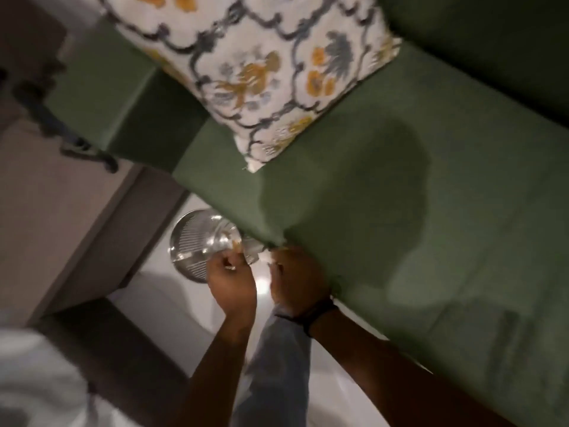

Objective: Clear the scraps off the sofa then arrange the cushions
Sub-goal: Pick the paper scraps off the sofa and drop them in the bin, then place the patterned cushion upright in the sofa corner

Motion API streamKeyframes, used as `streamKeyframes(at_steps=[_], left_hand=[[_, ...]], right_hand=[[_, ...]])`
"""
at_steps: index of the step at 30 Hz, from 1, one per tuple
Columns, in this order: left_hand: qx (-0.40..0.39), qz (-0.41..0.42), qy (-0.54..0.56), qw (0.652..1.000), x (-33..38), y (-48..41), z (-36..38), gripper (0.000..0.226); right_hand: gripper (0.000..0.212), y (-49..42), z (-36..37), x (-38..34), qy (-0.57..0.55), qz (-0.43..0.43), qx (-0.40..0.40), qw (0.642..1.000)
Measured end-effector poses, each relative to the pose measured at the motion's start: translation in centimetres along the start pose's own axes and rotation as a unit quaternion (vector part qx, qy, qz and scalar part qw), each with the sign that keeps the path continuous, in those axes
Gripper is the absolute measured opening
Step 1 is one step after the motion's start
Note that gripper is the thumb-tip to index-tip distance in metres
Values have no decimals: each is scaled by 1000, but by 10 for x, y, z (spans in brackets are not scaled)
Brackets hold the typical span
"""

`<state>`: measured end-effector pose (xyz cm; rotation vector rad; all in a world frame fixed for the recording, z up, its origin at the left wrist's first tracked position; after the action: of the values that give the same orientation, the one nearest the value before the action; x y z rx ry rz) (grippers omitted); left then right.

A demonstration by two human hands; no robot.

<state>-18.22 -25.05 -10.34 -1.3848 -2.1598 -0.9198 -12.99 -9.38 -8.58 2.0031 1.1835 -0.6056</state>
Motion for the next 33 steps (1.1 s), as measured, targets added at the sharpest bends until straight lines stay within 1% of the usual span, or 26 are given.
streamKeyframes(at_steps=[1,3,5,6,7,8,9,10,11,12,13,15,16,17,19,20,21,23,25,26,27,28,30,32,33], left_hand=[[12,-24,0,1000,-11,-19,-9,17],[10,-64,0,998,-33,-61,-19,16],[-23,-125,20,992,-57,-94,-16,10],[-38,-165,49,984,-67,-103,-13,7],[-47,-204,77,975,-76,-109,-11,3],[-42,-231,95,967,-79,-112,-13,8],[-31,-238,99,966,-75,-114,-17,14],[-18,-222,93,970,-61,-112,-23,15],[-14,-195,92,976,-42,-107,-26,19],[-28,-162,98,982,-16,-101,-22,24],[-55,-124,116,984,13,-92,-15,32],[-131,-50,168,976,76,-73,5,52],[-167,-19,177,970,106,-65,15,65],[-196,6,183,963,135,-61,25,79],[-223,34,227,947,186,-63,42,96],[-217,52,258,940,208,-69,48,98],[-200,73,289,933,226,-77,50,96],[-159,94,348,919,252,-93,53,92],[-143,84,392,905,262,-103,61,92],[-139,72,415,896,262,-105,63,92],[-139,62,432,889,261,-106,66,90],[-145,58,440,884,262,-107,68,88],[-179,74,437,878,262,-103,72,85],[-205,97,426,876,262,-100,71,85],[-212,106,418,877,265,-99,71,87]], right_hand=[[20,-14,28,-18,-1,-11,-38,999],[25,-43,78,-47,-29,-2,-105,994],[27,-68,113,-60,2,38,-168,985],[28,-77,121,-60,23,66,-189,980],[31,-83,122,-63,41,81,-200,976],[35,-86,116,-67,62,85,-208,973],[40,-92,96,-74,81,63,-182,978],[40,-98,63,-82,98,29,-118,988],[36,-100,24,-86,114,-8,-34,993],[32,-102,-22,-80,122,-20,54,991],[29,-103,-67,-64,98,6,120,988],[24,-114,-151,-29,13,80,219,972],[26,-125,-186,-11,-33,102,256,961],[37,-142,-219,3,-79,119,278,950],[77,-188,-267,16,-146,130,273,942],[92,-214,-285,18,-171,121,261,943],[99,-240,-296,17,-193,110,240,945],[101,-286,-308,13,-218,92,180,955],[97,-317,-302,6,-254,90,93,959],[95,-326,-293,4,-278,91,48,955],[93,-329,-288,2,-301,89,21,949],[91,-329,-285,1,-328,82,13,941],[89,-314,-288,5,-388,65,43,918],[90,-281,-298,15,-419,54,115,899],[85,-258,-305,21,-413,44,159,896]])
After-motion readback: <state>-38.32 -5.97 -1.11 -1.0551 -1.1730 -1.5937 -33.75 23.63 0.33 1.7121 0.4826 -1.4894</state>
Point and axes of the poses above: each hand's wrist, its own y-axis away from the middle knuckle, its own z-axis out of the palm, x = y × z, the point moved 9 cm from there along -y, towards the middle knuckle, and after that the axes turned 4 degrees about -x, right-handed, at the moved point
